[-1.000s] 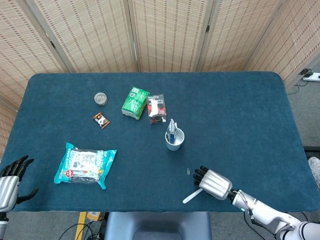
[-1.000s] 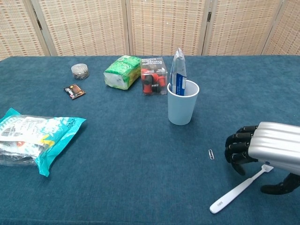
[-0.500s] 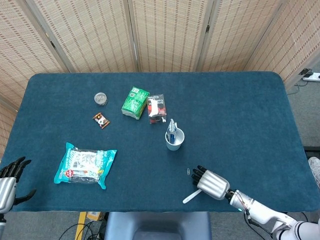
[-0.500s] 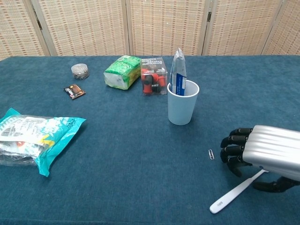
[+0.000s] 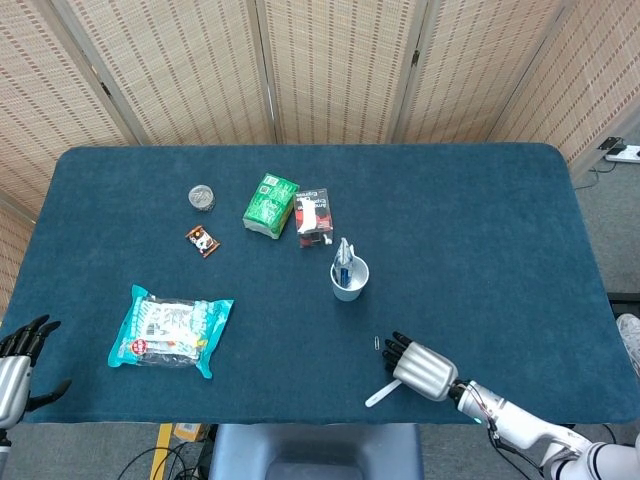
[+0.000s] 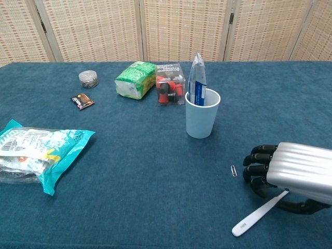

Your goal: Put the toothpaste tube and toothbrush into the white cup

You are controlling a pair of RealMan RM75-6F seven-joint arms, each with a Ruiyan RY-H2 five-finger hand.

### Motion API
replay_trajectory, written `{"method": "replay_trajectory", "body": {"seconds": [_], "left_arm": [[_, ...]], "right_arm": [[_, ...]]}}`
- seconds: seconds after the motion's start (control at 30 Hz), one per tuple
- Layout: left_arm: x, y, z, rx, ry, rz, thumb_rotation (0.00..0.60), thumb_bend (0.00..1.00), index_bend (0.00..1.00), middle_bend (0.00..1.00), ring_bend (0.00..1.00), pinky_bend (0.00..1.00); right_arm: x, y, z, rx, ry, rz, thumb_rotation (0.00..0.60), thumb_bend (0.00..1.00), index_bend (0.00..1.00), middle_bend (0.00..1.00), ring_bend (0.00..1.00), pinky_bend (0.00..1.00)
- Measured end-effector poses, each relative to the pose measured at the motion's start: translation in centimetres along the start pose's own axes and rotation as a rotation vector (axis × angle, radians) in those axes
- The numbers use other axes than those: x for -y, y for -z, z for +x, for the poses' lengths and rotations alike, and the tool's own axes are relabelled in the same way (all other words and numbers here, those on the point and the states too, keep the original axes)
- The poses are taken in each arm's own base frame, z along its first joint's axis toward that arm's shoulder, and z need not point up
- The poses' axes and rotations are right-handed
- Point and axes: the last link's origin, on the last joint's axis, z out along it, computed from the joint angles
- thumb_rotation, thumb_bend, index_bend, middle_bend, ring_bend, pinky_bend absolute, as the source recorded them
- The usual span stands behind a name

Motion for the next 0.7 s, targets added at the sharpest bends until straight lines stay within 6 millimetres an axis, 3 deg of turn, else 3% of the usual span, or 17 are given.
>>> {"method": "replay_trajectory", "body": {"seconds": [0.4, 0.7], "left_arm": [[0.15, 0.14, -0.22, 0.006, 0.011, -0.001, 0.600, 0.25, 0.17, 0.12, 0.14, 0.20], [0.19, 0.15, -0.25, 0.008, 0.013, -0.001, 0.600, 0.25, 0.17, 0.12, 0.14, 0.20]], "right_arm": [[0.28, 0.18, -0.60, -0.006, 0.023, 0.000, 0.600, 0.32, 0.48, 0.30, 0.18, 0.20], [-0.59, 0.26, -0.48, -0.056, 0.031, -0.042, 0.600, 0.36, 0.54, 0.33, 0.18, 0.20]]}}
